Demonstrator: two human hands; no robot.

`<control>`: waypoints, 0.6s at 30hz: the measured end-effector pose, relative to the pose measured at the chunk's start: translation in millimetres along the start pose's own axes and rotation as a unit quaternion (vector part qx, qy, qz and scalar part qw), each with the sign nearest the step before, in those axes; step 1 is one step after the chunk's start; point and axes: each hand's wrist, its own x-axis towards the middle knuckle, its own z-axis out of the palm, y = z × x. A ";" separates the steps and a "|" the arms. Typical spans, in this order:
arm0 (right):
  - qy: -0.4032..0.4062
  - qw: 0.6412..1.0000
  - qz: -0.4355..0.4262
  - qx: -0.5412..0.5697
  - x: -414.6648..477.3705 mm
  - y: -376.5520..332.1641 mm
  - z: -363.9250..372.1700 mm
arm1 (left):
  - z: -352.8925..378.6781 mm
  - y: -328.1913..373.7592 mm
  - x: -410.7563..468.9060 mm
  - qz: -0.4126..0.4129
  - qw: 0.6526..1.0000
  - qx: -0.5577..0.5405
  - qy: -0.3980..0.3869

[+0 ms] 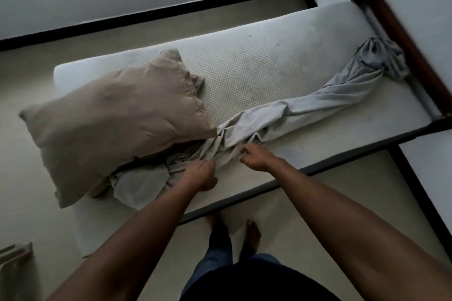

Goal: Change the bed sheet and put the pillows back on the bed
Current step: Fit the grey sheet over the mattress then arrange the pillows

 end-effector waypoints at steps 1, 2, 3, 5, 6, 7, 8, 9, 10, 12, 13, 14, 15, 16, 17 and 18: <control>0.003 1.000 0.006 -0.002 -4.6 7.4 -6.6 | -7.5 12.1 1.4 0.010 1.000 0.000 0.002; 0.010 1.000 0.009 -0.003 -11.9 17.0 -15.4 | -14.8 25.7 3.6 0.023 1.000 0.001 0.006; 0.017 1.000 0.015 -0.003 -18.6 27.6 -22.6 | -20.3 37.8 5.5 0.034 0.999 0.001 0.012; 0.037 0.999 0.027 0.005 -32.6 52.9 -38.6 | -33.1 64.8 10.3 0.047 0.999 0.001 0.023; 0.043 0.998 0.033 0.010 -38.1 64.6 -45.1 | -37.8 75.9 12.9 0.052 0.998 0.002 0.027; 0.051 0.998 0.041 0.015 -44.7 80.0 -53.6 | -44.2 91.4 17.0 0.061 0.998 0.008 0.028; 0.056 0.997 0.049 0.018 -50.5 95.7 -60.4 | -50.0 106.7 20.2 0.068 0.997 0.017 0.027; 0.061 0.996 0.058 0.021 -57.2 114.2 -67.6 | -56.0 124.4 24.6 0.078 0.996 0.028 0.025; 0.065 0.996 0.064 0.022 -63.8 132.1 -73.9 | -61.1 141.0 29.0 0.085 0.995 0.039 0.022; 0.069 0.995 0.073 0.025 -75.3 170.7 -85.3 | -69.5 174.4 40.3 0.099 0.993 0.060 0.011; 0.065 0.994 0.079 0.032 -80.3 192.6 -91.1 | -73.0 193.1 46.7 0.103 0.992 0.069 0.004; 0.063 0.994 0.085 0.042 -84.7 217.5 -97.8 | -76.4 215.1 54.5 0.104 0.992 0.077 -0.003; 0.063 0.993 0.090 0.052 -88.3 238.9 -105.1 | -80.4 235.4 61.3 0.103 0.991 0.084 -0.008; 0.062 0.992 0.092 0.061 -90.1 256.6 -111.8 | -84.3 252.5 67.3 0.100 0.991 0.088 -0.010; 0.062 0.992 0.091 0.068 -93.1 279.1 -122.0 | -88.3 276.3 73.7 0.095 0.992 0.088 -0.013; 0.062 0.992 0.089 0.071 -94.3 299.3 -133.2 | -91.8 297.3 80.9 0.088 0.992 0.086 -0.011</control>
